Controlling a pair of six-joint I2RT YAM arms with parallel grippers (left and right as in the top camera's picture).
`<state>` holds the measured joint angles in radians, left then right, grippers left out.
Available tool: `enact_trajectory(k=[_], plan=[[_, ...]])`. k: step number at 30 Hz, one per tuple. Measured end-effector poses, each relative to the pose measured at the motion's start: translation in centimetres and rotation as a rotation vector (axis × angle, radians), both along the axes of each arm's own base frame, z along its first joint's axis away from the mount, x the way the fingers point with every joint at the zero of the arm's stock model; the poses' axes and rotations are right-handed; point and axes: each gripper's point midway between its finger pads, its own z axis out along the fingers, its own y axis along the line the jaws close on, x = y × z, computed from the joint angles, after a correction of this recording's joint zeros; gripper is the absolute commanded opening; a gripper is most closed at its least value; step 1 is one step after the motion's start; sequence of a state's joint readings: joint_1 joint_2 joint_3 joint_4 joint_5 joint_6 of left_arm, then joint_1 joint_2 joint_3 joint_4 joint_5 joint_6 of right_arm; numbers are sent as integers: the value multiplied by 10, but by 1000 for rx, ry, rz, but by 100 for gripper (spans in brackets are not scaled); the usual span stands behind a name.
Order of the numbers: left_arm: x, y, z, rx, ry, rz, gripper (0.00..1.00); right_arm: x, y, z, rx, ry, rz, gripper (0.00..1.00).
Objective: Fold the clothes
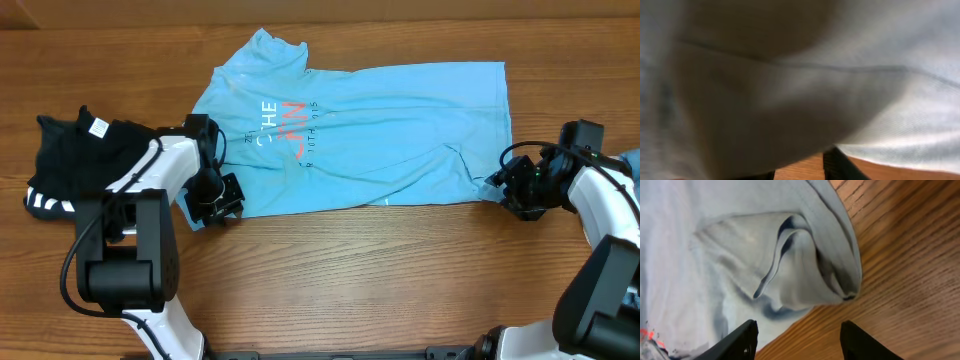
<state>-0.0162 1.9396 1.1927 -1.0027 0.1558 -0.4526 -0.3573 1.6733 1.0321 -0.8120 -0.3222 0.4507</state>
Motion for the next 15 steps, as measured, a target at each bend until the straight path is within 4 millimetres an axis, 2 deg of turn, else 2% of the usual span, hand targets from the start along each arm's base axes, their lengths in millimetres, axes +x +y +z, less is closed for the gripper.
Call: enact_trajectory(k=[2,3,4,6,7,8,10,13,15], plan=[[2,9,0,22,-5,26,41,1,-3,-12,-3,24,-7,56],[2,14,0,32,-5,38,43,2,-4,-20,0,38,-12,52],[2,18,0,38,-5,46,45,1,-3,-32,10,68,-18,43],[3,25,-1,51,-9,65,47,4,-5,-39,8,69,-23,14],[5,29,-1,58,-16,73,44,7,-6,-39,4,58,-23,4],[6,33,-1,63,-23,84,34,9,-7,-39,3,50,-25,4],[8,43,-1,71,-31,104,5,4,-5,-39,9,71,-27,4],[11,46,0,69,-42,121,4,-15,-2,-39,25,159,-32,4],[9,51,0,66,-35,141,4,-24,-18,-32,-8,190,-69,4]])
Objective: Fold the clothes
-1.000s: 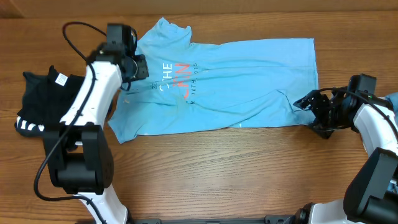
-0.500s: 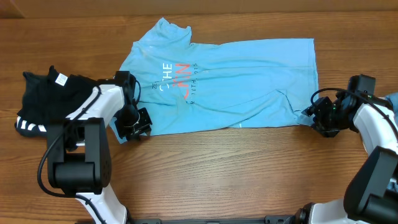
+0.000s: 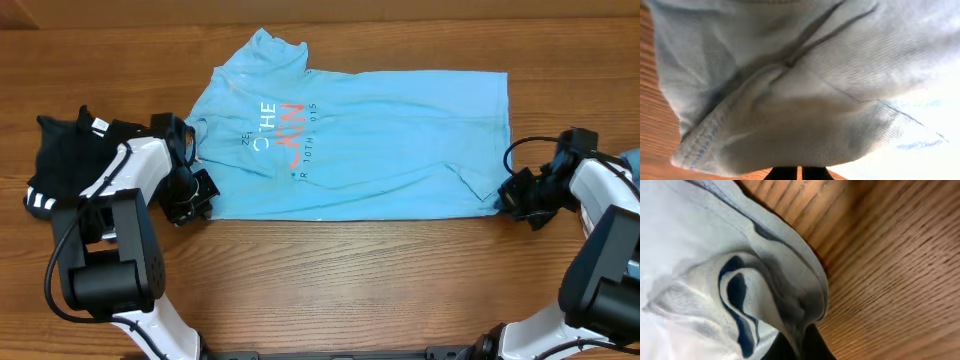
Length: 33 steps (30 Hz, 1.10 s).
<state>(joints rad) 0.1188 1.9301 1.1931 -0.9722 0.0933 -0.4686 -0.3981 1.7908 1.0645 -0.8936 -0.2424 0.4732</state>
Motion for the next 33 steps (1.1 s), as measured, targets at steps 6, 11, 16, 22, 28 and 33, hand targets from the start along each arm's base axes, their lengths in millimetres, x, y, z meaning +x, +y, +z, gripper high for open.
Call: enact_trajectory(k=[6,11,16,22,28,33], plan=[[-8,18,0,0,23,50,19,-6,-21,15,-27,-12,-53,50],[-9,21,0,6,26,28,33,-3,0,22,94,-63,16,12],[-10,21,0,6,26,28,33,15,55,39,263,-207,237,4],[-10,21,0,5,26,28,34,34,108,25,177,-258,431,4],[-10,21,0,6,27,27,33,34,98,-2,34,-222,376,4],[-10,21,0,5,26,27,33,49,83,-12,-57,-251,326,4]])
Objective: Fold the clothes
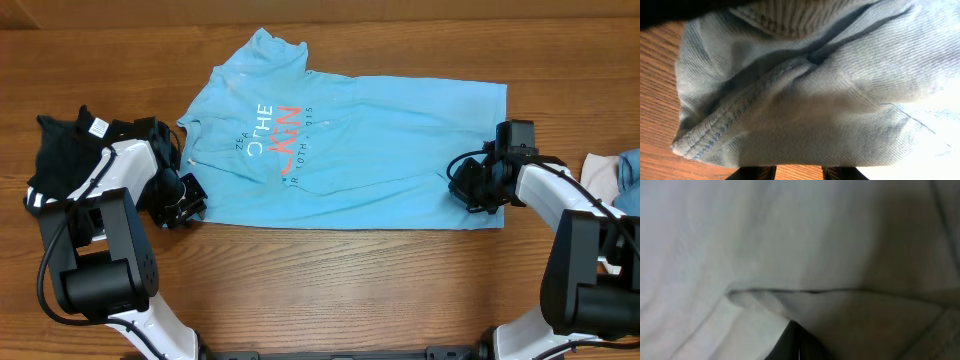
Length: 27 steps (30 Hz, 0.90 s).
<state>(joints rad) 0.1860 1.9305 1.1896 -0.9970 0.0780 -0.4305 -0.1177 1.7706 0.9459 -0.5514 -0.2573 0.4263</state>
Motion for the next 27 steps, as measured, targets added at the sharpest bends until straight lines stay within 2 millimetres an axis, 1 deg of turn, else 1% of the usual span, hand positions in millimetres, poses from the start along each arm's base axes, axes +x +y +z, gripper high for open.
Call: enact_trajectory(k=[2,4,6,7,8,9,10,11,12,14,16,17,18,19,20,22,23,24,25,27], plan=[[0,0,0,0,0,0,33,5,-6,1,-15,-15,-18,4],[0,0,0,0,0,0,34,11,-20,4,-37,-23,-57,4],[0,0,0,0,0,0,34,20,-42,12,-54,-47,-113,4],[0,0,0,0,0,0,33,25,-59,19,-61,-59,-155,4],[0,0,0,0,0,1,34,26,-70,25,-61,-58,-183,4],[0,0,0,0,0,0,33,26,-81,31,-56,-48,-213,7],[0,0,0,0,0,0,34,23,-87,36,-38,-31,-235,13],[0,0,0,0,0,0,34,17,-88,41,-6,-3,-245,22],[0,0,0,0,0,0,34,5,-82,44,41,58,-248,22],[0,0,0,0,0,0,34,-10,-70,45,92,120,-226,22],[0,0,0,0,-1,0,34,-27,-54,47,145,186,-170,22],[0,0,0,0,-1,0,34,-32,-47,47,154,206,-139,21],[1,0,0,0,-2,0,35,-32,-41,47,158,202,-112,14],[1,0,0,0,-2,0,35,-26,-34,44,151,172,-74,4],[1,0,0,1,-3,0,35,-21,-29,38,141,143,-50,4],[1,0,0,1,-4,0,35,-27,-15,22,142,147,-29,4],[1,0,0,0,-5,0,36,-31,-12,9,139,147,-42,4],[1,0,0,1,-4,0,36,-34,-11,2,139,149,-53,4],[1,0,0,1,-4,0,36,-37,-9,-3,146,150,-67,4],[1,0,0,1,-5,0,37,-31,-11,-3,152,120,-118,4]])
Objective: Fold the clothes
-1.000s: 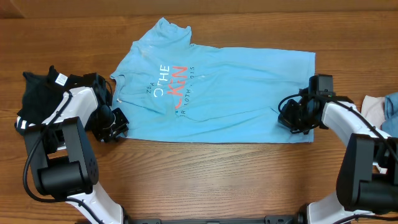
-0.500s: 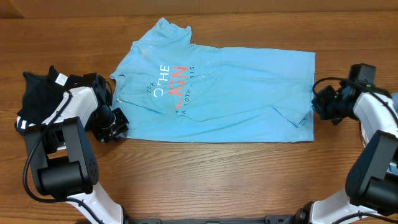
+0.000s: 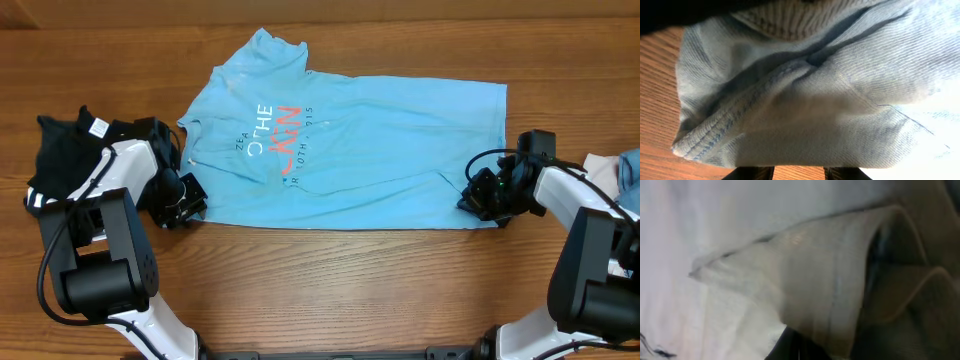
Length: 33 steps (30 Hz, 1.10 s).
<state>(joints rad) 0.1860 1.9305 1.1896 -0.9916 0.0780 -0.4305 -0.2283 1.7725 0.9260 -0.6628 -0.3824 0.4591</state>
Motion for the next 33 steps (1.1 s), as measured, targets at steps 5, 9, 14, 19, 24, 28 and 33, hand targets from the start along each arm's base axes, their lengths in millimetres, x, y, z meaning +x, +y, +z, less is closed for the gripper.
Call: enact_trajectory(k=[5,9,14,19,24,28,33], plan=[[0,0,0,0,-1,0,38,47,-19,5,-67,-201,-64,4],[0,0,0,0,-1,0,38,57,-51,16,-68,-225,-153,4],[1,0,0,0,-5,0,38,65,-72,33,-26,-270,-194,12],[1,0,0,1,-5,0,38,32,-31,32,132,-155,-79,32],[2,0,0,1,-8,0,38,32,-36,27,70,-155,-52,34],[2,0,0,1,-8,0,39,35,-54,21,-35,-149,-78,34],[2,0,0,1,-9,0,39,51,-50,27,-32,-231,-42,32]])
